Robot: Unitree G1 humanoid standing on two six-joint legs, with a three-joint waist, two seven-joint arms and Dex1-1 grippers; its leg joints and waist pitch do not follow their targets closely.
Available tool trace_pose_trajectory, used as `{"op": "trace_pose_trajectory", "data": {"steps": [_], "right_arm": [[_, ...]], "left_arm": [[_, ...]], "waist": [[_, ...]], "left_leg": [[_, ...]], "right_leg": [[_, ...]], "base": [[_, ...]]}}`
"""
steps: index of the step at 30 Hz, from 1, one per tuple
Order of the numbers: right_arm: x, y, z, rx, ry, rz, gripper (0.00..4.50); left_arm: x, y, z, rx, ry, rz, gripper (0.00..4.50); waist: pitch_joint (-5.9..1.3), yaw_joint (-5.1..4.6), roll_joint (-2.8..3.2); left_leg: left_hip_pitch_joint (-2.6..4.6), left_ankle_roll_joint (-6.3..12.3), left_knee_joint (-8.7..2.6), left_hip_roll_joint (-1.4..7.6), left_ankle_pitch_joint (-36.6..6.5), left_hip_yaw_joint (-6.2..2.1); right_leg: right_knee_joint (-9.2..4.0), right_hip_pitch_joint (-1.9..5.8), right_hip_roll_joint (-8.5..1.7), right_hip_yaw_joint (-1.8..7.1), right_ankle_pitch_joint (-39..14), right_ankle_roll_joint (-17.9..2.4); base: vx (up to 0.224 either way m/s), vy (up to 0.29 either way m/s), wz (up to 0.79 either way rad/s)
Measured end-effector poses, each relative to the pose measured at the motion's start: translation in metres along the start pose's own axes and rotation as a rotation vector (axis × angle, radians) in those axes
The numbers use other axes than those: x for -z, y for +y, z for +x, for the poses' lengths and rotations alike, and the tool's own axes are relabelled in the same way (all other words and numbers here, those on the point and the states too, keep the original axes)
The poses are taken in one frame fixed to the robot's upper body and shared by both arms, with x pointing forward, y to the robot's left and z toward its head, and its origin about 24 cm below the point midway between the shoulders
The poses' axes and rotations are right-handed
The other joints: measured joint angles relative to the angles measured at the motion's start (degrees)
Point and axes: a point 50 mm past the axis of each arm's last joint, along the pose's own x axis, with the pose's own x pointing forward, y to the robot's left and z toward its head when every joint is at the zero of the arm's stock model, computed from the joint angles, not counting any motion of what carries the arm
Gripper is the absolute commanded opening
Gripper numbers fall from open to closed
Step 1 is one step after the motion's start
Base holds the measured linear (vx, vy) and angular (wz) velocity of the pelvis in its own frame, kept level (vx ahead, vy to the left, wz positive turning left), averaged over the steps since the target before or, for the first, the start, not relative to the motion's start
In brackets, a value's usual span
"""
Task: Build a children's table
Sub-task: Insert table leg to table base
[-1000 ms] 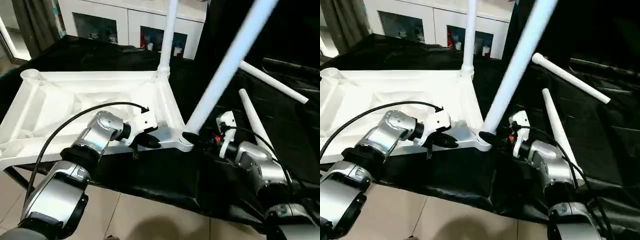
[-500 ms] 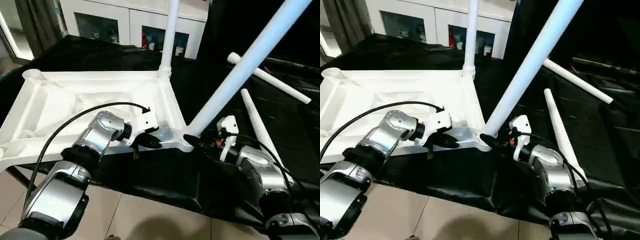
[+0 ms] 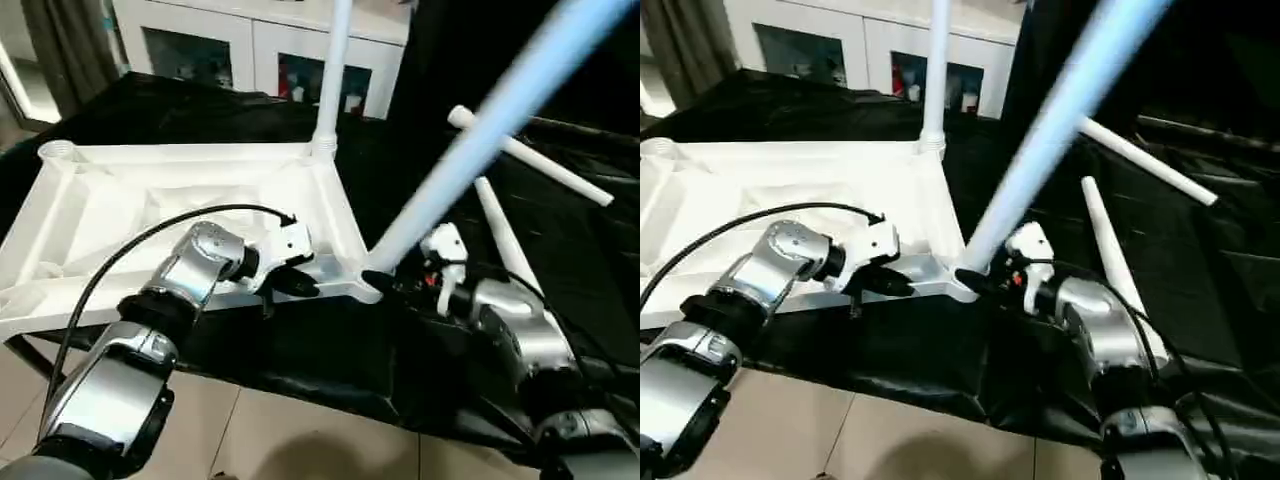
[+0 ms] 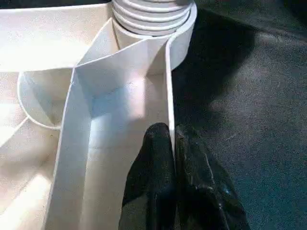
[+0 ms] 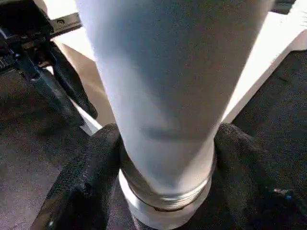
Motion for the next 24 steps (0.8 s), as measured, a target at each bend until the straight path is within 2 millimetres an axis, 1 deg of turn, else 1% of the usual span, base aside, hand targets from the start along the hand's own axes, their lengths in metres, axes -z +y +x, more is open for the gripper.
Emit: {"op": "trace_pose_trajectory", "data": {"steps": [3, 7, 12, 18, 21, 24], "right_arm": [[-0.006, -0.003, 0.006, -0.036, 0.043, -0.014, 2.61], [-0.010, -0.006, 0.007, -0.068, 0.070, -0.020, 2.61], [-0.011, -0.008, 0.005, -0.108, 0.092, -0.014, 2.61], [-0.002, -0.003, 0.000, -0.157, 0.090, -0.006, 2.61], [0.002, 0.000, -0.001, -0.178, 0.077, -0.006, 2.61], [0.003, 0.002, 0.000, -0.183, 0.068, -0.010, 2.61]], "left_arm": [[0.001, 0.000, -0.001, -0.001, 0.003, -0.001, 0.00], [0.001, 0.000, -0.002, 0.006, 0.003, -0.001, 0.00], [0.001, -0.001, -0.002, 0.015, -0.002, 0.001, 0.00], [0.006, -0.005, -0.003, 0.055, -0.007, 0.013, 0.00], [0.008, -0.007, -0.005, 0.077, -0.007, 0.030, 0.00], [0.010, -0.008, -0.006, 0.083, 0.001, 0.040, 0.00]], "waist": [[-0.04, -0.48, -0.07], [-0.08, -0.67, -0.14], [-0.17, -0.53, -0.28], [-0.38, -0.01, -0.53], [-0.53, 0.19, -0.44], [-0.52, 0.20, -0.37]], "left_leg": [[0.02, -0.04, 0.01, 0.01, 0.0, -0.01], [0.00, -0.03, 0.01, 0.01, 0.0, 0.00], [-0.02, -0.01, -0.04, 0.02, 0.0, 0.01], [0.03, -0.01, -0.05, 0.03, 0.0, 0.04], [0.06, -0.02, -0.05, 0.03, 0.0, 0.05], [0.09, -0.04, -0.06, 0.04, 0.0, 0.05]], "right_leg": [[0.00, -0.01, 0.00, -0.01, 0.1, -0.1], [-0.01, -0.03, 0.00, -0.01, 0.1, -0.1], [-0.07, -0.05, 0.00, -0.03, 0.1, -0.1], [-0.09, -0.01, 0.00, -0.03, 0.1, -0.1], [-0.09, 0.05, 0.00, -0.03, 0.1, -0.1], [-0.07, 0.13, 0.00, -0.03, 0.1, -0.1]], "base": [[0.000, 0.000, 0.00], [0.000, 0.000, 0.00], [0.000, 0.000, 0.00], [0.000, 0.000, 0.00], [0.000, 0.000, 0.00], [0.000, 0.000, 0.00]]}}
